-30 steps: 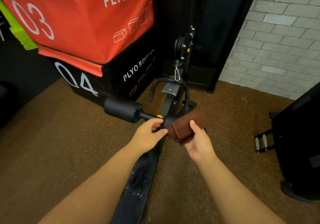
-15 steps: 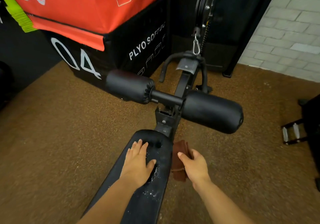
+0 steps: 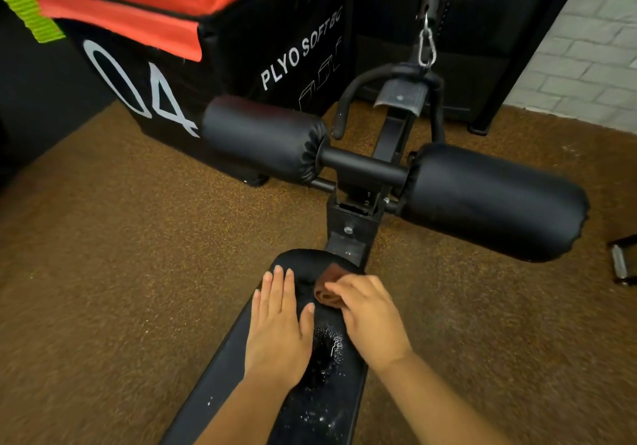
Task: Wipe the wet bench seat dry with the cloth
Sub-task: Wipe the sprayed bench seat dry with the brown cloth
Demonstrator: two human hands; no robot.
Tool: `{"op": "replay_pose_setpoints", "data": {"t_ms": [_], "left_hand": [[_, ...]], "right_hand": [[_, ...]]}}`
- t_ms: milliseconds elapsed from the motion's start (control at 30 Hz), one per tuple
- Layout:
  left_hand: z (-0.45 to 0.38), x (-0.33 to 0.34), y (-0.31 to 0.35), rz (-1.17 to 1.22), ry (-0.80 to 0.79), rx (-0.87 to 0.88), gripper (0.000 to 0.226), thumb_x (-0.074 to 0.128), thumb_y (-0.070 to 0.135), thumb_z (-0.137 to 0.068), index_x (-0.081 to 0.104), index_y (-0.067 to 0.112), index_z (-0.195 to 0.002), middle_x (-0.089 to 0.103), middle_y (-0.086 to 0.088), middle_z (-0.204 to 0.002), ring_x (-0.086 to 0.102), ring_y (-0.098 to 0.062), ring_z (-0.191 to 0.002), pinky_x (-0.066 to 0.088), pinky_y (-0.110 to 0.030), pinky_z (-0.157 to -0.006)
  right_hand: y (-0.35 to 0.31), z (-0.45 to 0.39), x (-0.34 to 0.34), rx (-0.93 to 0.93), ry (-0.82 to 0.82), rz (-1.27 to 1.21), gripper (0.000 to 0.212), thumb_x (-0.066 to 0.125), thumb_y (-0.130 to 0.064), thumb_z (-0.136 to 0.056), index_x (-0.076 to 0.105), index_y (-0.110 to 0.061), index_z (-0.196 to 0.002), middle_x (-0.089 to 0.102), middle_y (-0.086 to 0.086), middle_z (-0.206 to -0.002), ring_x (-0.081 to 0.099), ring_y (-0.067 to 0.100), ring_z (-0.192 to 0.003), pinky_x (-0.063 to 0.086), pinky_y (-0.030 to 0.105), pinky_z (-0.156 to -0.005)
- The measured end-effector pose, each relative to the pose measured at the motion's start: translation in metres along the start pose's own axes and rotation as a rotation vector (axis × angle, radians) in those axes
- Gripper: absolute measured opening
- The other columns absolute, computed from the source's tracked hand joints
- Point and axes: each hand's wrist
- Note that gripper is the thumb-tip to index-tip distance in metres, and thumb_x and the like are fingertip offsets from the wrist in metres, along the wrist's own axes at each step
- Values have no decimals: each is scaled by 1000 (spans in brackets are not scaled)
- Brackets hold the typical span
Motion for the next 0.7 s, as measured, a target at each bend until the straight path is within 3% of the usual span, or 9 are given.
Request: {"op": "replay_pose_setpoints", "data": {"t_ms": [100,267,333,433,500,567,700], "left_hand": [[3,5,0,50,-23,-5,72,-16,58,-77,-23,26,-141,-27,7,-153,-32,-6,-135,-22,-24,-109],[5,4,-1,89,-32,9,85,-11,72,-75,-21,23,-145,-31,9,-151,-36,-4,-133,-27,-21,-105],[6,2,-4,71,-46,33,96,-6,81,-71,-22,22,-145,-33,8,-150,-38,-4,-132,-26,-24,-107],[5,-4,-6,94,-116,47,115,30,87,-66,-26,23,-143,-37,8,-148,-40,-5,-131,-23,-28,-110],[6,-11,-7,80,-163,35,129,50,84,-60,-29,23,-142,-41,8,-146,-42,-7,-130,-21,-31,-111],[10,-17,-8,11,-160,-15,137,51,87,-55,-32,19,-141,-43,5,-145,-43,-12,-130,-20,-34,-112],[23,-17,-10,-23,-128,-191,143,42,93,-50,-36,13,-139,-43,-3,-145,-39,-19,-133,-18,-37,-113]], "right_hand": [[24,14,-15,-74,-22,30,48,76,7,-62,72,-18,-103,65,-3,-100,52,15,-91,53,27,-79],[1,-28,5,220,44,22,34,62,-3,-83,68,-13,-115,61,4,-107,52,22,-99,49,32,-86],[-17,-27,14,170,2,24,34,63,-5,-83,67,-14,-116,61,3,-107,54,22,-98,50,32,-85],[-7,5,-1,-21,-130,15,43,75,1,-69,70,-16,-108,63,0,-101,58,20,-90,52,28,-81],[12,17,-20,-52,-166,35,47,77,4,-64,72,-19,-105,62,-4,-99,55,14,-90,47,19,-82],[25,10,-28,32,-127,54,46,76,5,-66,73,-19,-105,62,-4,-99,52,12,-92,42,17,-84],[-2,-42,8,274,46,19,35,66,2,-79,71,-12,-110,62,5,-100,55,25,-95,47,31,-87]]}}
Point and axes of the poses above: each hand's wrist, its own z-axis away from the middle knuckle, its own x-axis out of the palm, y = z × x
